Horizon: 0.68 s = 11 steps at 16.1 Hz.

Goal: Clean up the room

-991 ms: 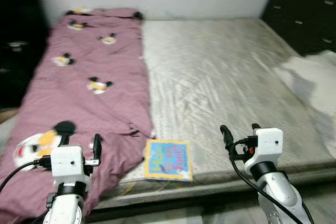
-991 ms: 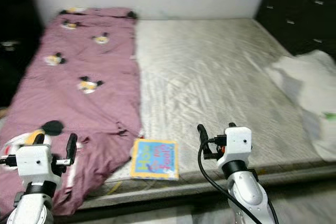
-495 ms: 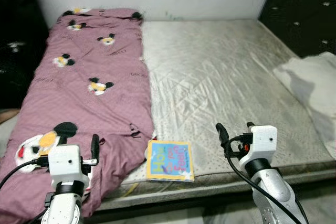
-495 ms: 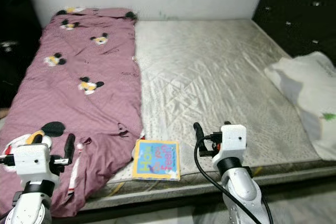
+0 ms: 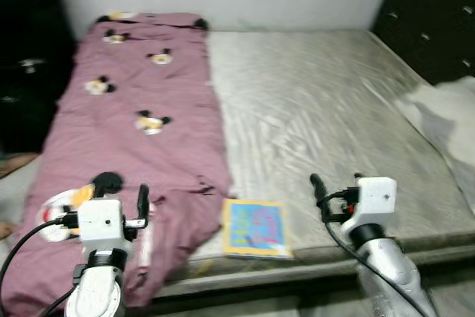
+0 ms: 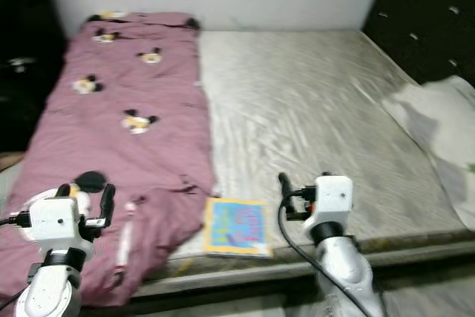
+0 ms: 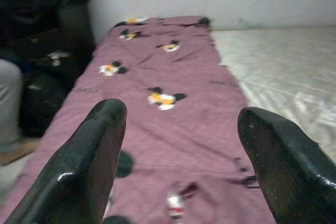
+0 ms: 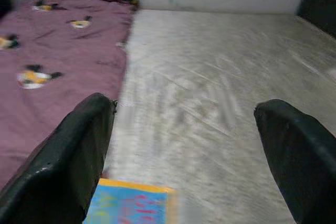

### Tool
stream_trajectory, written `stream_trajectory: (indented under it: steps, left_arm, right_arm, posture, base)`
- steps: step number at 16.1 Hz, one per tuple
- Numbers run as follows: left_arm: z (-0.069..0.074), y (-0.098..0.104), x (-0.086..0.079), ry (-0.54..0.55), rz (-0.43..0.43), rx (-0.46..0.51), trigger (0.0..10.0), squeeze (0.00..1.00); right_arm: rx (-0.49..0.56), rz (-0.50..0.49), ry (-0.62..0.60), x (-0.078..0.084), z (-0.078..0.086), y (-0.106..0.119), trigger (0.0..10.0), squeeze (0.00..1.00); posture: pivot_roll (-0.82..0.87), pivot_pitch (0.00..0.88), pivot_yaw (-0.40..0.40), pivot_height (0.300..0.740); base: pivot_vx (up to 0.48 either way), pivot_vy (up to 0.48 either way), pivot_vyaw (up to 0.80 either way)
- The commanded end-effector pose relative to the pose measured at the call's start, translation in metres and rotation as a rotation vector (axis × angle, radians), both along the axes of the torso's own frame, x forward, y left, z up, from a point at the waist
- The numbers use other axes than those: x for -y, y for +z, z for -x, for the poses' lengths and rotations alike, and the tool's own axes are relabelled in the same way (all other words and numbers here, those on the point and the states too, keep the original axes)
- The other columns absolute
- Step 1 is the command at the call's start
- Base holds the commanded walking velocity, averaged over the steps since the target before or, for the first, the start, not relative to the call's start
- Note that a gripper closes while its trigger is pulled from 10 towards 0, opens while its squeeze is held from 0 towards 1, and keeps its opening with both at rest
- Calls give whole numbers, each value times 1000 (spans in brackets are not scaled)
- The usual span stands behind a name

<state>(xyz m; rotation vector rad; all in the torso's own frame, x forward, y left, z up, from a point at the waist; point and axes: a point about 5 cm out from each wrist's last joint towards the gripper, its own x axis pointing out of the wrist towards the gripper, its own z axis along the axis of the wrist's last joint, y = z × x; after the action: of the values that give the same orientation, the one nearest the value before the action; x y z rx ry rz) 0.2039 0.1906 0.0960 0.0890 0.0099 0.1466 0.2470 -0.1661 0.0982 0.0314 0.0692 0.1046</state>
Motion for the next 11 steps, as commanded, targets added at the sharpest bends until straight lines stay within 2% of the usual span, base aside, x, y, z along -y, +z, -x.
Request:
stream_trajectory:
  steps: [1, 6, 11]
  left_arm:
    - [-1, -1, 1, -10, 7, -9, 10000, 0]
    - [-2, -1, 2, -15, 7, -10, 10000, 0]
    - [-4, -1, 4, -25, 7, -11, 10000, 0]
  right_arm:
    - [-6, 9, -16, 5, 0, -1, 10000, 0]
    - [-6, 12, -15, 4, -1, -2, 10000, 0]
    - [-5, 15, -11, 4, -3, -2, 10000, 0]
  posture:
    - [45, 58, -19, 740]
    - [44, 59, -20, 740]
    - [45, 58, -20, 740]
  base:
    - [0, 0, 0]
    - [0, 0, -721]
    - [0, 0, -80]
